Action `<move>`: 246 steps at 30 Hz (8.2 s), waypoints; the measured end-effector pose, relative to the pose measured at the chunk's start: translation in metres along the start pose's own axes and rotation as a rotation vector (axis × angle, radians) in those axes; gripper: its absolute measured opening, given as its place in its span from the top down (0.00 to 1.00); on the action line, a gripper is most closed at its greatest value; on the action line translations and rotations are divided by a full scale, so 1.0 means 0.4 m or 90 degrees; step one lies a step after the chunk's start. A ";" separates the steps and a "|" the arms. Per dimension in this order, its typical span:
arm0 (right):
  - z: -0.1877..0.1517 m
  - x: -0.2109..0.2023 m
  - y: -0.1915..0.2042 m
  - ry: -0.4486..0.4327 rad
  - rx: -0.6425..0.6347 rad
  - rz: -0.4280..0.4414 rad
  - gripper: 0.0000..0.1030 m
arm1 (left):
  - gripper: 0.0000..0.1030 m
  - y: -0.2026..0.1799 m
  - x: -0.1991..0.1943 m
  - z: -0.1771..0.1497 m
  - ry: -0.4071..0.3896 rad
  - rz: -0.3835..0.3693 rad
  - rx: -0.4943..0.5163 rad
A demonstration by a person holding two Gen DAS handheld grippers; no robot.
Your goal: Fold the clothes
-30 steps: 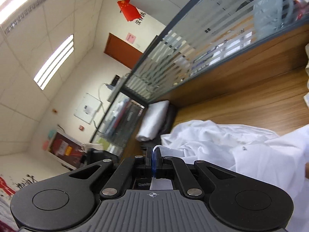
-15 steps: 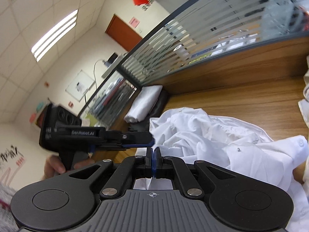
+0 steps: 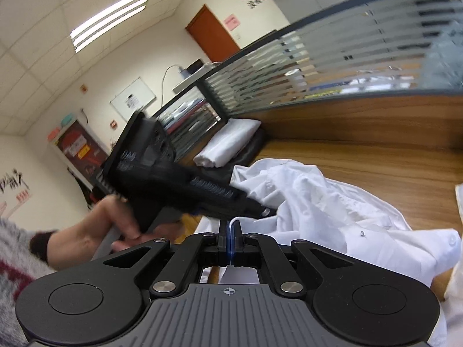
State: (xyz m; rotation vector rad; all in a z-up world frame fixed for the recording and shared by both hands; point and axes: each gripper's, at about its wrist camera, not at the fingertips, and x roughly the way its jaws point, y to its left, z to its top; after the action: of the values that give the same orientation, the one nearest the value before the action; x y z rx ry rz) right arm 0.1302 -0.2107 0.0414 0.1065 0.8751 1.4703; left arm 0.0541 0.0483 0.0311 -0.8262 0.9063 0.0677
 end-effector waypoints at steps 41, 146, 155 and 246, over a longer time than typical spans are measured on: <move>-0.083 -0.026 -0.102 0.064 0.009 -0.154 0.70 | 0.97 0.232 -0.079 -0.088 0.046 0.091 -0.160; -0.112 0.317 0.197 -0.058 0.056 -0.554 0.94 | 0.01 0.225 -0.254 -0.057 -0.093 0.128 0.247; -0.104 0.266 0.179 -0.095 0.102 -0.554 0.94 | 0.01 0.178 -0.213 -0.083 -0.061 0.114 0.292; 0.008 0.377 0.012 0.049 0.215 -0.444 0.97 | 0.89 0.124 0.019 0.009 0.039 -0.003 0.314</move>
State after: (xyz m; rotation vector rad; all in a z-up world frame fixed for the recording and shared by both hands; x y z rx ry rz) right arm 0.1073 -0.0750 -0.0206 -0.0087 1.0801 0.6751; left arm 0.0423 0.0830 -0.0033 -0.3726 0.9261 -0.1814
